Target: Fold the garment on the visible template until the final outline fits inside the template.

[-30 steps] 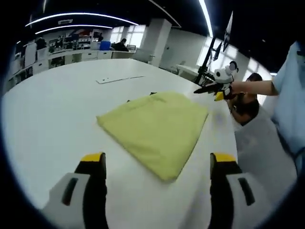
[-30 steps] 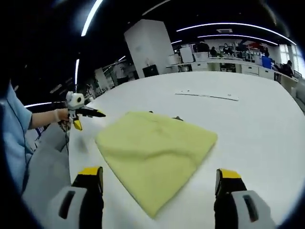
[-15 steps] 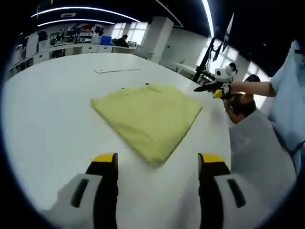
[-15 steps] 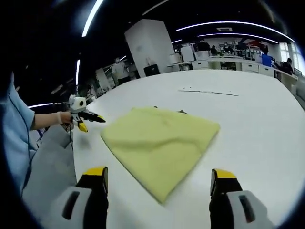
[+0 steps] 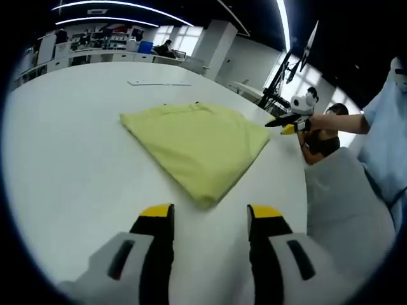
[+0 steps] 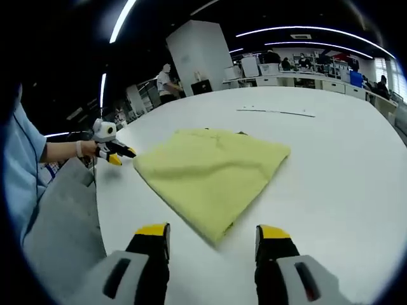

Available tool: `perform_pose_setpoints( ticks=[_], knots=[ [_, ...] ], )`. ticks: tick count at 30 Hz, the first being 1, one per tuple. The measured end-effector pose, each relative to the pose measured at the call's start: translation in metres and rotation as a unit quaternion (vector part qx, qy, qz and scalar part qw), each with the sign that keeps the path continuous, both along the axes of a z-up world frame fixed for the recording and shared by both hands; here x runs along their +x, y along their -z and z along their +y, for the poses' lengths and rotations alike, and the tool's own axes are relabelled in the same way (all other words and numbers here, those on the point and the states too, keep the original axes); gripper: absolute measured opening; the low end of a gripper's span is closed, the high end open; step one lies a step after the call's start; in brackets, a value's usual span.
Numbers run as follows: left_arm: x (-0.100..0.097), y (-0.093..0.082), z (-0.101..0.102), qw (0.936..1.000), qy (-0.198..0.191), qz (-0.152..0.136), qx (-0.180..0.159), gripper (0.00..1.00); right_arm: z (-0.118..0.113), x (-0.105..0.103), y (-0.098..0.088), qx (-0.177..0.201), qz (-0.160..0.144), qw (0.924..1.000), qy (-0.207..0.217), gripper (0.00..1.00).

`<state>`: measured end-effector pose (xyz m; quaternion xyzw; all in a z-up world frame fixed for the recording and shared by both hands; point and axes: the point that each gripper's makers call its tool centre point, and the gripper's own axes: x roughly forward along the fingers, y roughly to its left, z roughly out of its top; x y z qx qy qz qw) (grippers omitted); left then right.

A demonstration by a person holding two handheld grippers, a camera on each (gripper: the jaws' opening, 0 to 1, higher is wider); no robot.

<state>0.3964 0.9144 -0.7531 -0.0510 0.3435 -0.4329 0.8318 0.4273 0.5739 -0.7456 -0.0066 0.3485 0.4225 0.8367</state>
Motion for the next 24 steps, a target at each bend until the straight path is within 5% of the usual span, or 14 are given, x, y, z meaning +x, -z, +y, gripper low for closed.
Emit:
perform_pose_setpoints(
  ticks=[11,24],
  knots=[
    [-0.001,0.01,-0.007,0.9998,0.002,0.021,0.001,0.13,0.002,-0.008,0.015,0.002,0.033,0.9994,-0.007,0.21],
    [0.007,0.013,-0.006,0.9998,-0.007,0.017,-0.003,0.0,-0.001,-0.002,0.019,0.007,0.041,0.9991,0.004,0.1]
  ],
)
